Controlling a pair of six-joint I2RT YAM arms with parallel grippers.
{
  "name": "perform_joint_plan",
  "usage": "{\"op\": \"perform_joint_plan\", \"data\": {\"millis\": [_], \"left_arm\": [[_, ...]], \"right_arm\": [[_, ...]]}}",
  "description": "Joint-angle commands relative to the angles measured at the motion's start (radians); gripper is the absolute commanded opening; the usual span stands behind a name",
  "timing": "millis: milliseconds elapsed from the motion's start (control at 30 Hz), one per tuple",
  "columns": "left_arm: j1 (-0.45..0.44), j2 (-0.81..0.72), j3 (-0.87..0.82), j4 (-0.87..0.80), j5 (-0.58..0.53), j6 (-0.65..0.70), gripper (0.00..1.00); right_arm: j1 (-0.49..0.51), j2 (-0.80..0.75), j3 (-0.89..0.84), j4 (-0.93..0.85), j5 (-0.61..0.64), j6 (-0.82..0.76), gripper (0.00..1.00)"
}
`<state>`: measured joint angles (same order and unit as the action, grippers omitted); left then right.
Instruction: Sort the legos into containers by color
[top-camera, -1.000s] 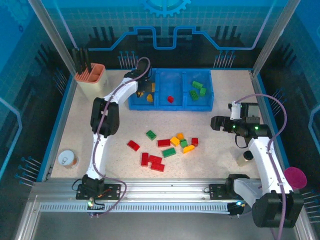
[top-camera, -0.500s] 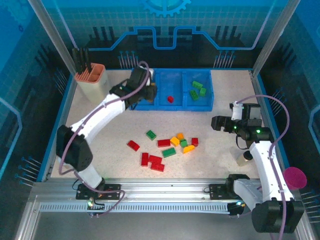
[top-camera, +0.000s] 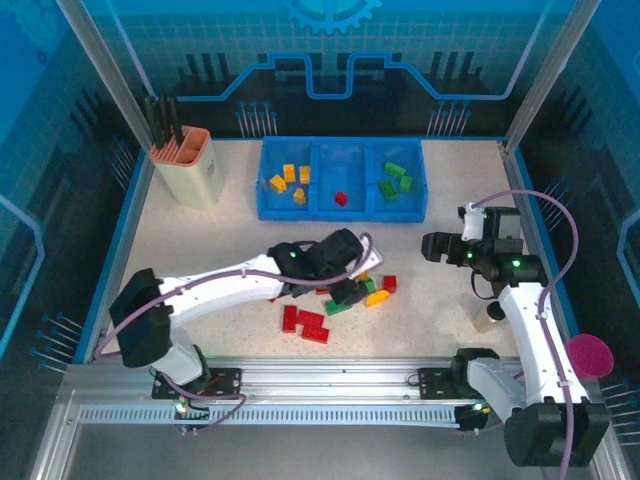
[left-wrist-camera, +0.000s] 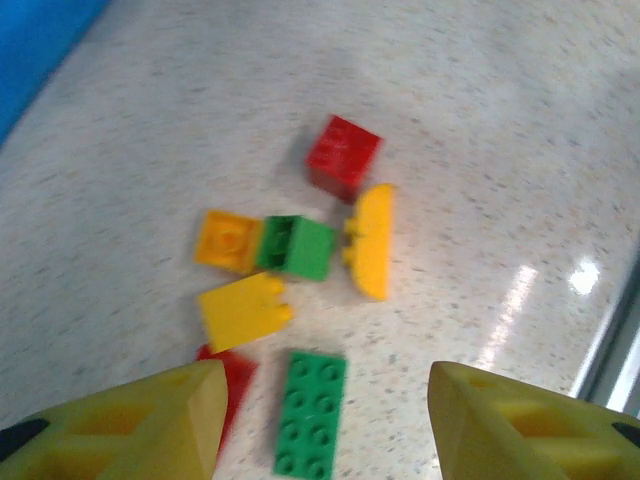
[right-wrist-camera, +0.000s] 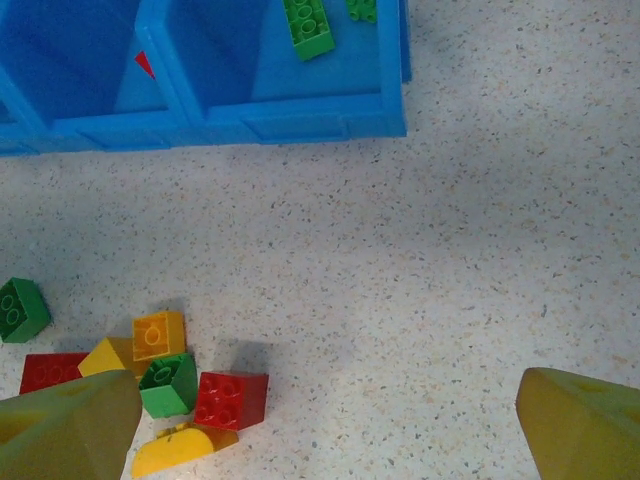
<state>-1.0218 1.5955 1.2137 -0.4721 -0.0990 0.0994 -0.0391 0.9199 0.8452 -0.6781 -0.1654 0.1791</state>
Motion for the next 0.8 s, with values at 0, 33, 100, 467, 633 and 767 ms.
{"op": "perform_joint_plan", "data": {"millis": [0,33,100,467,633,767], "left_arm": [[-0.036,0.094,0.027,0.056,0.015,0.072,0.59],[-0.047,0.118,0.033,0.079,0.015,0.078,0.59],[-0.063,0.164,0.049,0.107,0.027,0.087,0.6],[-0.103,0.309,0.082,0.216,-0.074,0.148,0.61],[-0.104,0.352,0.102,0.222,-0.083,0.165,0.61],[-0.105,0.405,0.139,0.203,-0.106,0.172,0.6]], "right_arm": [[0.018,-0.006,0.029,-0.026,0.003,0.007,0.97],[0.018,-0.006,0.029,-0.029,0.005,0.005,0.97],[0.019,-0.007,0.029,-0.036,0.01,0.002,0.97],[0.021,-0.006,0.023,-0.045,0.032,-0.009,0.98],[0.021,0.012,0.023,-0.037,0.033,-0.01,0.98],[0.021,0.025,0.026,-0.032,0.033,-0.013,0.98]]}}
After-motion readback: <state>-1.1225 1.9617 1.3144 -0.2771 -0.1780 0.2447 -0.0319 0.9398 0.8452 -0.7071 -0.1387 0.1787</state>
